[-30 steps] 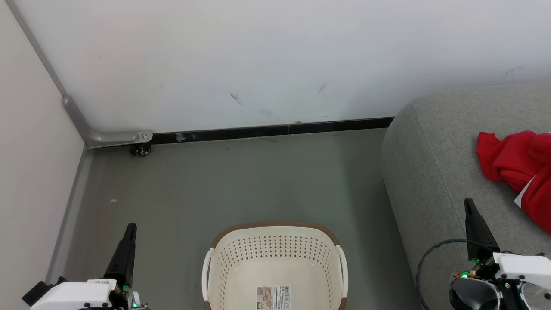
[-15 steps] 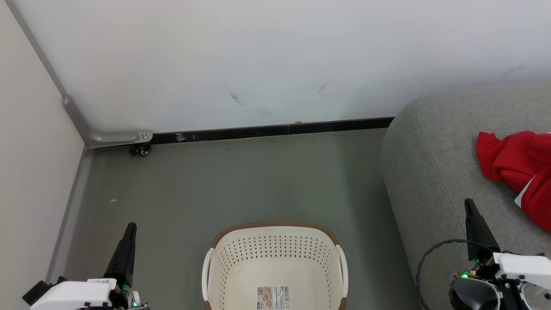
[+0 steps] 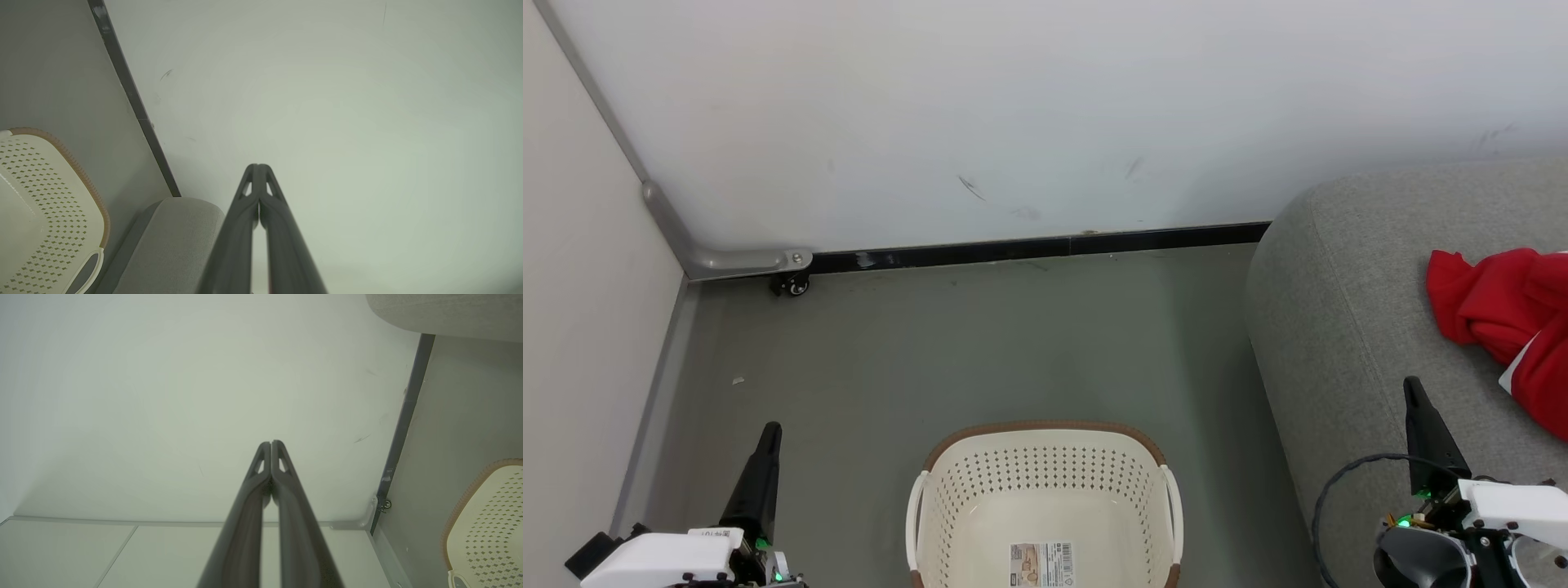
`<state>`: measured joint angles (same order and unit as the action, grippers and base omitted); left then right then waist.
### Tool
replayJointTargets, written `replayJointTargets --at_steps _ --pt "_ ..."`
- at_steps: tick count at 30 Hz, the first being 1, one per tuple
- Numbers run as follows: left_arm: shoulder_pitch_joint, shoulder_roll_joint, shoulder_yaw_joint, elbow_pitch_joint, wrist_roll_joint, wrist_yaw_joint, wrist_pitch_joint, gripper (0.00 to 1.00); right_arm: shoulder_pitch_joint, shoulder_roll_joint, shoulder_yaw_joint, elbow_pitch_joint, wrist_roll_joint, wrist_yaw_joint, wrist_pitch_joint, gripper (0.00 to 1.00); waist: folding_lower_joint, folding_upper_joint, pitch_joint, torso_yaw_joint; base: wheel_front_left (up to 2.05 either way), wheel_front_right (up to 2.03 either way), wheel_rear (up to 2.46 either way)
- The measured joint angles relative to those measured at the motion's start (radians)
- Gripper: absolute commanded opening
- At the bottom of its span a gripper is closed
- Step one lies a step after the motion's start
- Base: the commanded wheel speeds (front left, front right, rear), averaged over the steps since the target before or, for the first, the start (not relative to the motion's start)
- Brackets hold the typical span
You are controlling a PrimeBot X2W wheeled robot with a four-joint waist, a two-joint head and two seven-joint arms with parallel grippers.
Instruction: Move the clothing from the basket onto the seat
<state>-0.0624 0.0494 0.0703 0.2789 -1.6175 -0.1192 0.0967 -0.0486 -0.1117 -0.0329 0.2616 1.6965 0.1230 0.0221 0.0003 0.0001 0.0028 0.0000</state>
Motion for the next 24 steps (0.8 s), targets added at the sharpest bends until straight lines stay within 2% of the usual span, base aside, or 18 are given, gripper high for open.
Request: replayJointTargets --at_steps 24 --pt "0.0 0.0 0.001 0.002 0.0 0.0 0.0 0.0 0.0 0.005 -0.004 0.001 -0.002 0.0 0.006 0.0 -0.0001 0.0 0.0 0.0 0.0 0.0 0.0"
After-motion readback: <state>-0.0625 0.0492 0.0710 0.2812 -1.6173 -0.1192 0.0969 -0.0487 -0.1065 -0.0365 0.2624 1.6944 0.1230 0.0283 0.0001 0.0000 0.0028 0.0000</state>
